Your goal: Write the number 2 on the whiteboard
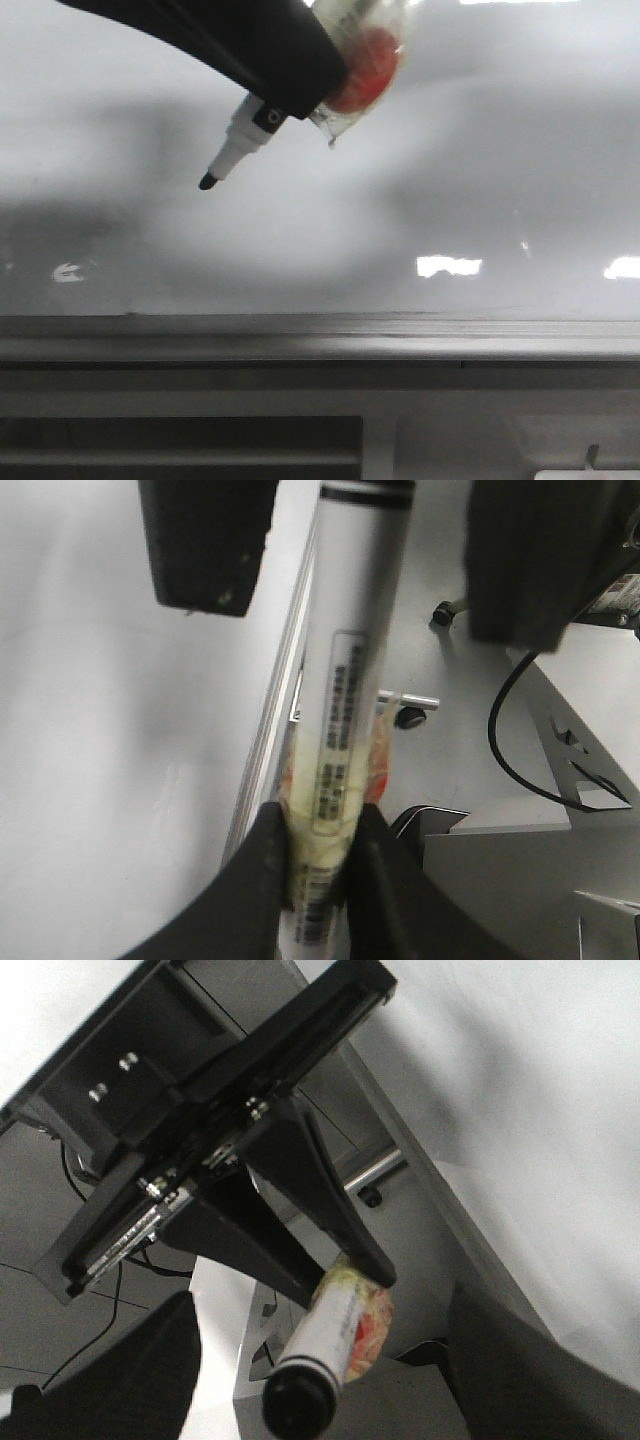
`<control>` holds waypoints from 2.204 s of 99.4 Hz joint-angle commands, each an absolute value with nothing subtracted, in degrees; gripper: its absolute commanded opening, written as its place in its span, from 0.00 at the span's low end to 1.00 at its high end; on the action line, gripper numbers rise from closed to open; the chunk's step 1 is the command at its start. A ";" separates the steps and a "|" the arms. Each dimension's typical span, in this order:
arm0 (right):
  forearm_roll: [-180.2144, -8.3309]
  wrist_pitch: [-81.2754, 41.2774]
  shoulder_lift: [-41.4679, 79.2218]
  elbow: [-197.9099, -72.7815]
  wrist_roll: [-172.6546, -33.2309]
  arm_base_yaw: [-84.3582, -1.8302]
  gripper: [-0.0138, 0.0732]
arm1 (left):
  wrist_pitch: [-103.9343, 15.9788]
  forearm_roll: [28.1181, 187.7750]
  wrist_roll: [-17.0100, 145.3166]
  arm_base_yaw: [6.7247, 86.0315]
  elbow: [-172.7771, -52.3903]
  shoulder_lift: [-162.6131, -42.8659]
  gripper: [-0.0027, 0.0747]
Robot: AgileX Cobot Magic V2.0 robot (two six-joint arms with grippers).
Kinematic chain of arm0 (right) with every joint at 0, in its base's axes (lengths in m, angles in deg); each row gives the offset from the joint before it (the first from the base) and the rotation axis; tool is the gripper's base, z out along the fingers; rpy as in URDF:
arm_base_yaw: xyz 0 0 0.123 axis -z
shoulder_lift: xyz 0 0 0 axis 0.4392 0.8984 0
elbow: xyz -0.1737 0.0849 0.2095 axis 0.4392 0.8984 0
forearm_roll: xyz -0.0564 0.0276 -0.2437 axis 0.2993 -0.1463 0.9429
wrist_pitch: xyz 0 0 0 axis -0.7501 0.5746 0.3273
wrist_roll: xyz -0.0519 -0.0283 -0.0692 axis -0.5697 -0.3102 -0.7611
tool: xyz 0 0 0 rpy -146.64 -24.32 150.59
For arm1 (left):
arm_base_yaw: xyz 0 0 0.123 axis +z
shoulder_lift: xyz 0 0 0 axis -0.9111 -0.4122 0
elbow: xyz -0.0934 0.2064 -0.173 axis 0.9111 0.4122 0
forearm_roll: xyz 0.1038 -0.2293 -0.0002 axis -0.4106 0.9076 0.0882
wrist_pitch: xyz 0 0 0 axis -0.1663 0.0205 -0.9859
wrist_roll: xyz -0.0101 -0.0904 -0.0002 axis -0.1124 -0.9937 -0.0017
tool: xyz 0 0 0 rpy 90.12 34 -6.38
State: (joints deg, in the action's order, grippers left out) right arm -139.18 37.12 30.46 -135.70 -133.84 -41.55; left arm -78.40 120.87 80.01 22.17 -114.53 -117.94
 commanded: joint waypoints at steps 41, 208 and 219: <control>-142.13 39.54 32.37 -137.65 -135.05 -42.30 0.67 | -79.00 123.03 79.90 21.75 -120.03 -119.70 0.01; -148.34 -6.74 8.00 -117.63 -141.52 -42.94 0.11 | -41.99 130.87 70.39 31.23 -95.57 -86.78 0.01; -154.95 -6.15 11.88 -117.63 -148.02 -43.04 0.11 | -41.99 130.87 70.39 31.23 -94.75 -85.76 0.01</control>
State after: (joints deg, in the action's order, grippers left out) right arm -148.01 -4.35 9.36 -116.37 -142.56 -42.91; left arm -45.83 129.21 71.06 31.09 -93.77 -86.54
